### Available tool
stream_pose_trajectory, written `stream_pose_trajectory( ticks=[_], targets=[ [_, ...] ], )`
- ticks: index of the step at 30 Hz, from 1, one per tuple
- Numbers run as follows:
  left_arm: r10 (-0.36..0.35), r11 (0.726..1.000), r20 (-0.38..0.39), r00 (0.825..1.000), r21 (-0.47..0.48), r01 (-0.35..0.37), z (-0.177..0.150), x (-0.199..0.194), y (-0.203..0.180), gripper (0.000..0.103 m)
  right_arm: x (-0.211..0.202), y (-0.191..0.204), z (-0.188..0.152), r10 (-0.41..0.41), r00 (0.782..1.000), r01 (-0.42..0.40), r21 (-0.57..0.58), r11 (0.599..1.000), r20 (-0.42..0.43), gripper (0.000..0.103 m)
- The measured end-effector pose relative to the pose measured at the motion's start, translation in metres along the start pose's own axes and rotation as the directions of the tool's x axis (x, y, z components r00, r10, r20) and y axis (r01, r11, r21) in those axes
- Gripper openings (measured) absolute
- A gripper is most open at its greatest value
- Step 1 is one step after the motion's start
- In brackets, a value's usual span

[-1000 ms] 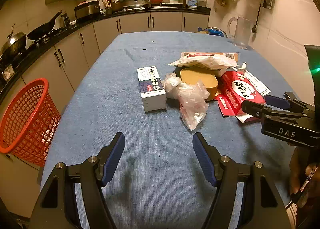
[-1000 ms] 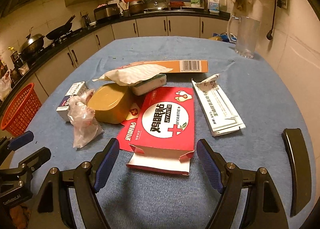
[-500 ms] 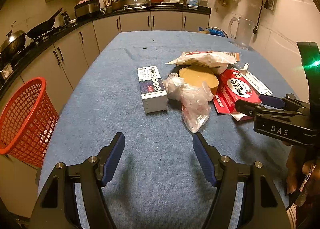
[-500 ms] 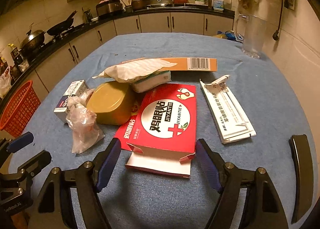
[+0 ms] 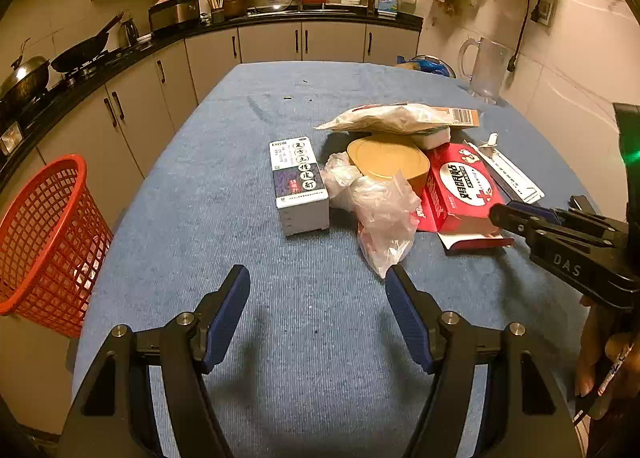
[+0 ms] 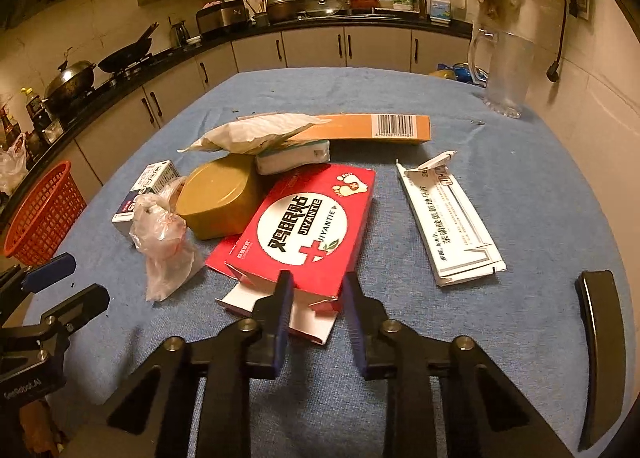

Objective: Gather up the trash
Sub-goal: 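Grasp the white blister-pack box with the right tool while the left tool grasps a plastic bag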

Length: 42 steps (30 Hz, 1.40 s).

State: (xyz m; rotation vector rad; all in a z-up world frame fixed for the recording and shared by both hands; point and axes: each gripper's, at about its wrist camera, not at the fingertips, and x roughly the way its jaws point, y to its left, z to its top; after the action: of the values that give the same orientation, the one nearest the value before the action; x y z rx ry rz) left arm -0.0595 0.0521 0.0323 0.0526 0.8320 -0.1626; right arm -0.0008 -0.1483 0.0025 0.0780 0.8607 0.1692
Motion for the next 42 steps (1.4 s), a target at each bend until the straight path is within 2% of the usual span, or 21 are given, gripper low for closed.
stream_pose_trajectory(
  ticks=[5,15,26,28,31,34,35,37,38,39,40,42],
  targets=[
    [-0.019,1.000,-0.009,1.000,-0.013,0.019,0.003,0.002,-0.001,0.069,-0.005,-0.004,-0.002,0.008,1.000,-0.008,0.002,1.000,0.004,0.012],
    [-0.050,0.999,-0.030,0.998,-0.004,0.049,0.010,0.008,-0.013,0.069,-0.013,-0.012,-0.007,0.021,1.000,-0.021,0.001,1.000,0.009,0.003],
    [-0.067,0.998,-0.052,0.996,-0.016,0.067,0.021,0.024,-0.018,0.069,-0.037,-0.035,-0.014,0.039,0.999,-0.040,0.031,0.999,0.034,0.003],
    [-0.089,0.996,-0.060,0.994,-0.032,0.088,0.025,0.027,-0.018,0.069,-0.038,-0.036,-0.012,0.078,0.996,-0.079,0.040,0.996,0.036,0.003],
    [-0.126,0.990,-0.073,0.989,-0.074,0.120,0.035,0.034,-0.019,0.069,-0.037,-0.037,-0.009,0.076,0.996,-0.077,0.049,0.996,0.036,0.003],
    [-0.131,0.988,-0.084,0.988,-0.089,0.123,0.045,0.044,-0.023,0.069,-0.036,-0.043,-0.007,0.114,0.993,-0.116,0.087,0.989,0.027,0.009],
    [-0.123,0.990,-0.085,0.989,-0.086,0.115,0.047,0.047,-0.025,0.069,-0.037,-0.045,-0.005,0.120,0.992,-0.122,0.098,0.988,0.026,0.016],
    [-0.111,0.991,-0.099,0.989,-0.081,0.103,0.052,0.056,-0.029,0.069,-0.044,-0.054,0.000,0.112,0.992,-0.117,0.112,0.987,0.050,0.037],
    [-0.102,0.992,-0.102,0.990,-0.080,0.094,0.054,0.059,-0.030,0.068,-0.046,-0.057,0.001,0.110,0.992,-0.117,0.120,0.986,0.060,0.056],
    [-0.093,0.994,-0.104,0.990,-0.074,0.086,0.054,0.062,-0.031,0.061,-0.049,-0.064,0.006,0.112,0.991,-0.121,0.131,0.984,0.070,0.067],
    [-0.079,0.995,-0.111,0.991,-0.064,0.072,0.055,0.066,-0.032,0.052,-0.049,-0.069,0.010,0.104,0.992,-0.113,0.131,0.985,0.071,0.068],
    [-0.052,0.998,-0.117,0.992,-0.050,0.047,0.056,0.073,-0.034,0.045,-0.047,-0.074,0.018,0.056,0.996,-0.063,0.105,0.992,0.067,0.069]
  ],
)
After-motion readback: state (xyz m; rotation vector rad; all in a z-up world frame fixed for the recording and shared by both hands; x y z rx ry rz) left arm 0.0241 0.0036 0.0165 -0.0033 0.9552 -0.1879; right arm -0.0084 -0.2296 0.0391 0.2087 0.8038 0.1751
